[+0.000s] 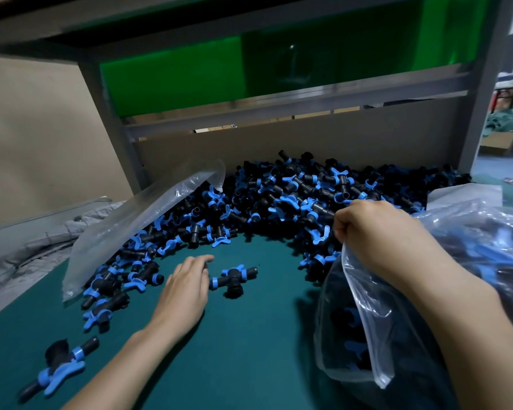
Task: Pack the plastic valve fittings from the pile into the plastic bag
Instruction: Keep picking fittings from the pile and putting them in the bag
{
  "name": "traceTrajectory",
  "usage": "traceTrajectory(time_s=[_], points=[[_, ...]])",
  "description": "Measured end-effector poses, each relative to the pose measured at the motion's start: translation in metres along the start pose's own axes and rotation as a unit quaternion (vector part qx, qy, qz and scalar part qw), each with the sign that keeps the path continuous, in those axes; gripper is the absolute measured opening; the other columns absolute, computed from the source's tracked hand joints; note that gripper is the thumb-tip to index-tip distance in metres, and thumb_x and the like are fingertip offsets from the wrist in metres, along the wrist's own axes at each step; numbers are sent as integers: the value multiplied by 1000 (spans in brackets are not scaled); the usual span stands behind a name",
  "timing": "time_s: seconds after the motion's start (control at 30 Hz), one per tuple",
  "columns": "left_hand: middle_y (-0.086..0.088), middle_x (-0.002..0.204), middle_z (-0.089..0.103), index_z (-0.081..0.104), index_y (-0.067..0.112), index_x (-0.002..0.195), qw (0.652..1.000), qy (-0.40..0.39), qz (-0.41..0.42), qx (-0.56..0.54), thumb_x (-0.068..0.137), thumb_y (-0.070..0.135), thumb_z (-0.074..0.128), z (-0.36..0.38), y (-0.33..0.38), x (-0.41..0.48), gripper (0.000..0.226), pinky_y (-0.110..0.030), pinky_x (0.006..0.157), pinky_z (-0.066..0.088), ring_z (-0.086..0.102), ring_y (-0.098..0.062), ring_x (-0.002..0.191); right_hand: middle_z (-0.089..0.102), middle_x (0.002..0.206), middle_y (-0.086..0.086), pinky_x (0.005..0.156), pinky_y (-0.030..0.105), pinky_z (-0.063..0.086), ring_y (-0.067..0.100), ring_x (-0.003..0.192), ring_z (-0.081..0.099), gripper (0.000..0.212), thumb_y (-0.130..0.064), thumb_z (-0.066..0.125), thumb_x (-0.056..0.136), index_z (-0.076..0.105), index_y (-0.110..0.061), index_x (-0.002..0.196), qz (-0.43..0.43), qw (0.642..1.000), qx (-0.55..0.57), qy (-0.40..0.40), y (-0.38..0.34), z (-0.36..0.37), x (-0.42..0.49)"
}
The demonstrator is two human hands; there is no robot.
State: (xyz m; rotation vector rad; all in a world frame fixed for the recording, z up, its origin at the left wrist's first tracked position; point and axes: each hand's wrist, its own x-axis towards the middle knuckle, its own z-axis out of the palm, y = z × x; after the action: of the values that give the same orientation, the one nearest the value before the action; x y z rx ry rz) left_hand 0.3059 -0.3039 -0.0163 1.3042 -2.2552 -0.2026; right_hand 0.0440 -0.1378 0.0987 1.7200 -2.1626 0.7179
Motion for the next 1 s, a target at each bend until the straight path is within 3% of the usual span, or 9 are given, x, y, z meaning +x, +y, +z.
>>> traceTrajectory(time_s=[0.13, 0.27, 0.5, 0.63, 0.73, 0.83, 0.93, 1.0], points=[[6, 133, 52, 44, 24, 141, 998, -39, -46, -21, 105, 28, 30, 8, 3, 2, 39, -35, 105, 37, 40, -11, 125, 51, 78, -11, 55, 27, 24, 18, 78, 50, 31, -6, 41, 82, 46, -29, 61, -3, 1000, -1, -5, 1, -1, 0], [11, 123, 54, 45, 25, 136, 997, -10, -76, -31, 101, 25, 39, 17, 2, -7, 36, -34, 101, 38, 39, -9, 116, 51, 76, -12, 55, 28, 25, 17, 77, 50, 31, -6, 42, 82, 47, -28, 62, -1, 1000, 0, -6, 1, -1, 0], [20, 114, 52, 51, 36, 118, 997, -3, -66, -48, 100, 29, 46, 19, 5, -10, 20, -29, 96, 31, 33, -3, 102, 52, 80, -13, 61, 30, 27, 16, 80, 51, 30, -6, 41, 82, 48, -29, 63, -1, 1000, -2, -7, 1, 0, 0], [23, 102, 54, 52, 40, 111, 993, 3, -65, -97, 99, 29, 52, 22, 8, -10, 17, -27, 90, 39, 44, -3, 97, 53, 81, -12, 63, 30, 29, 17, 81, 54, 31, -6, 40, 81, 48, -29, 62, -3, 1000, 5, -11, 2, 1, 1], [11, 82, 60, 61, 32, 98, 949, 43, -120, -288, 96, 24, 60, 27, 21, -9, 8, -14, 61, 42, 53, -4, 71, 53, 82, -13, 64, 30, 30, 17, 82, 54, 32, -6, 40, 82, 47, -30, 62, -4, 1000, 3, -11, 3, 1, 1], [11, 78, 68, 68, 23, 93, 883, 84, -158, -435, 96, 25, 60, 35, 48, -8, 9, -11, 62, 44, 59, -1, 67, 54, 83, -12, 62, 30, 29, 17, 82, 55, 30, -5, 41, 80, 48, -29, 63, -4, 1000, -1, -10, 3, 2, 0], [8, 68, 65, 69, 14, 89, 813, 95, -183, -545, 99, 23, 55, 48, 81, -10, 20, -14, 55, 44, 54, -3, 59, 54, 83, -11, 63, 30, 30, 18, 83, 54, 30, -5, 41, 79, 48, -28, 63, -2, 1000, -6, -12, 2, 2, -1], [7, 69, 66, 68, 12, 91, 801, 91, -181, -563, 100, 23, 54, 52, 94, -12, 19, -15, 56, 45, 54, -3, 61, 54, 84, -11, 64, 30, 31, 19, 83, 54, 30, -5, 42, 80, 48, -29, 62, -2, 1000, -9, -13, 2, 2, 0]])
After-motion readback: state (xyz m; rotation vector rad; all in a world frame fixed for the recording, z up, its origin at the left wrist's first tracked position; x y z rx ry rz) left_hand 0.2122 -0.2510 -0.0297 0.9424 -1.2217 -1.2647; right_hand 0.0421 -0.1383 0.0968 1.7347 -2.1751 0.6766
